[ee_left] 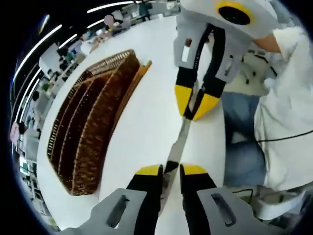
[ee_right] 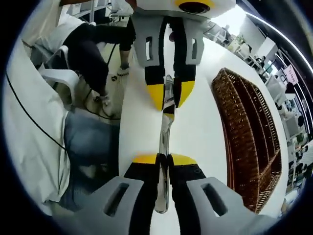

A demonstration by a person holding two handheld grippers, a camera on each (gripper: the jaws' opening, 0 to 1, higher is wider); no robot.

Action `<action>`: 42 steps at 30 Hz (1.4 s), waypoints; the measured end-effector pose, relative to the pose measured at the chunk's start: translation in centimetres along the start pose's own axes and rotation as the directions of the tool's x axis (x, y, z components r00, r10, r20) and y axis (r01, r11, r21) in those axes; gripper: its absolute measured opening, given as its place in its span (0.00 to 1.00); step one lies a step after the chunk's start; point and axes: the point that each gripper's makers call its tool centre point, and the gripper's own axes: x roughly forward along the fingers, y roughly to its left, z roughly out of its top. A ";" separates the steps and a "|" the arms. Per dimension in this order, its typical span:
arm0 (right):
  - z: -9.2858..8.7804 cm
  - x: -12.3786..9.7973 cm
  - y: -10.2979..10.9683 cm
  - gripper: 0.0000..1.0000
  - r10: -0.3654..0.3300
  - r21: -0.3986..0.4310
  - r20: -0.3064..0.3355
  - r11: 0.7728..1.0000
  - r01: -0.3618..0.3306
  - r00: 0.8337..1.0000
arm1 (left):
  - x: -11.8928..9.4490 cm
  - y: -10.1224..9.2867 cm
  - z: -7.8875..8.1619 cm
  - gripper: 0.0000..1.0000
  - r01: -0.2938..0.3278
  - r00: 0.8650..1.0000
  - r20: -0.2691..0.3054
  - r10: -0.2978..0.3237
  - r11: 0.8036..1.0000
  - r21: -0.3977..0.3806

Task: Arrange the knives, forks, and spoons in their matching storage slots by inserting each utensil handle-first until every utensil is classified and aligned in the correct compartment

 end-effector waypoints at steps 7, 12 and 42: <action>0.0 -0.1 0.1 0.07 -0.024 -0.031 -0.010 0.999 0.024 1.000 | 0.0 -0.6 -0.1 0.10 0.012 0.996 -0.088 -0.008 0.999 0.046; -0.1 -0.2 0.1 0.07 0.011 -0.027 -0.010 1.000 -0.012 1.000 | -0.2 -1.0 0.2 0.09 -0.054 0.996 -0.067 0.066 0.985 0.163; -1.3 -0.2 -0.5 0.06 0.248 0.249 0.022 0.937 -0.246 0.968 | -0.3 0.4 -0.2 0.03 -0.008 0.996 -0.083 0.014 0.997 0.080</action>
